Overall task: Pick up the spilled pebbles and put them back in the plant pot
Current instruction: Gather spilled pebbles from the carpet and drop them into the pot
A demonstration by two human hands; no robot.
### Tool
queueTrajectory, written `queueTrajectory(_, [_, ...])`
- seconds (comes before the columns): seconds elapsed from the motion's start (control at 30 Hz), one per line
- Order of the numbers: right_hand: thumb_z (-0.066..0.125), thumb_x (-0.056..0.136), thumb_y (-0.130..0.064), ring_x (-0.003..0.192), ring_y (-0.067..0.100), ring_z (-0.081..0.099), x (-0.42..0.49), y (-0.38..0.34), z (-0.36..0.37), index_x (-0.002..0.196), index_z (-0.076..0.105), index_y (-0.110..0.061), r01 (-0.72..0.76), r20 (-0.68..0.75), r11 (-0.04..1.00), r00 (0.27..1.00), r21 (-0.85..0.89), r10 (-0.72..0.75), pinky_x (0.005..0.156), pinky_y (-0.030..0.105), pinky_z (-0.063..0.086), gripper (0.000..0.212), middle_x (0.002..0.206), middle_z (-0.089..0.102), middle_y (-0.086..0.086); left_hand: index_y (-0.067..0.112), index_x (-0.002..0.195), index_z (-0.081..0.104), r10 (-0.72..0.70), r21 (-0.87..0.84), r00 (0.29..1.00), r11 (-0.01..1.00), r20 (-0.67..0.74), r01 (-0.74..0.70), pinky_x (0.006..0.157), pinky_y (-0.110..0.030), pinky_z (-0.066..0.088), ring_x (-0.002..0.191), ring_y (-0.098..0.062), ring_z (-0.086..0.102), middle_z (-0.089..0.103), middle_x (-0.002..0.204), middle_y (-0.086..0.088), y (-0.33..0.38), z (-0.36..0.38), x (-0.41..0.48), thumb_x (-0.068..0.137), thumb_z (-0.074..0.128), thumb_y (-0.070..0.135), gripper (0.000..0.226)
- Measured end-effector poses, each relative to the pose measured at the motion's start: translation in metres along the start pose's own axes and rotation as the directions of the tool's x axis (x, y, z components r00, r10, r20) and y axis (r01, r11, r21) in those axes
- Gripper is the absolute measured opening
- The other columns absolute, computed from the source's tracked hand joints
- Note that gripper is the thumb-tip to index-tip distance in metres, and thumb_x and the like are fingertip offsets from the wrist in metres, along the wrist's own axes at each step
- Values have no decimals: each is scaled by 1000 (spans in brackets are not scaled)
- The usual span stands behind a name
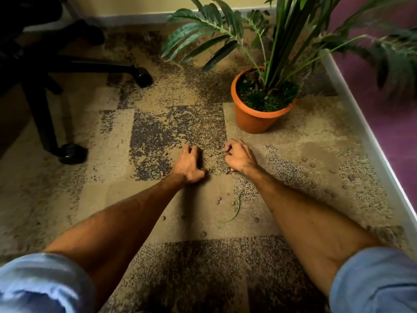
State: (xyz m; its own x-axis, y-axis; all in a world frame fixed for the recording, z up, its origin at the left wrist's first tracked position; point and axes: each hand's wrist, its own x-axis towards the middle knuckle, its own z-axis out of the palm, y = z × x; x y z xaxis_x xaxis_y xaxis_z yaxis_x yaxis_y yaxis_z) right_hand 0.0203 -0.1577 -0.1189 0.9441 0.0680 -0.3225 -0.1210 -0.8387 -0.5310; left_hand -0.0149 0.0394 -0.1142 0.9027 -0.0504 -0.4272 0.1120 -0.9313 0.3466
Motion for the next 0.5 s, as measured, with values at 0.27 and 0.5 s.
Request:
queueTrajectory(0.27, [67,83,-22,113,28,62,-13,2,8,93,58,-21,141,95,980,987,-142,-128,95,40,54,13,128,57,7,17,154,29,133,121,991,984,-28,-129,105,-51,53,131,-35,46,35,144,-13,5,9,2,79,75,64,100])
queueTrajectory(0.5, [80,81,-45,87,18,59,-26,10,11,96,58,-24,250,156,964,960,-91,-234,73,34,54,34,98,50,-6,21,158,30,190,113,982,975,24,-191,109,-49,50,135,-36,45,30,148,-15,9,10,12,79,83,51,100])
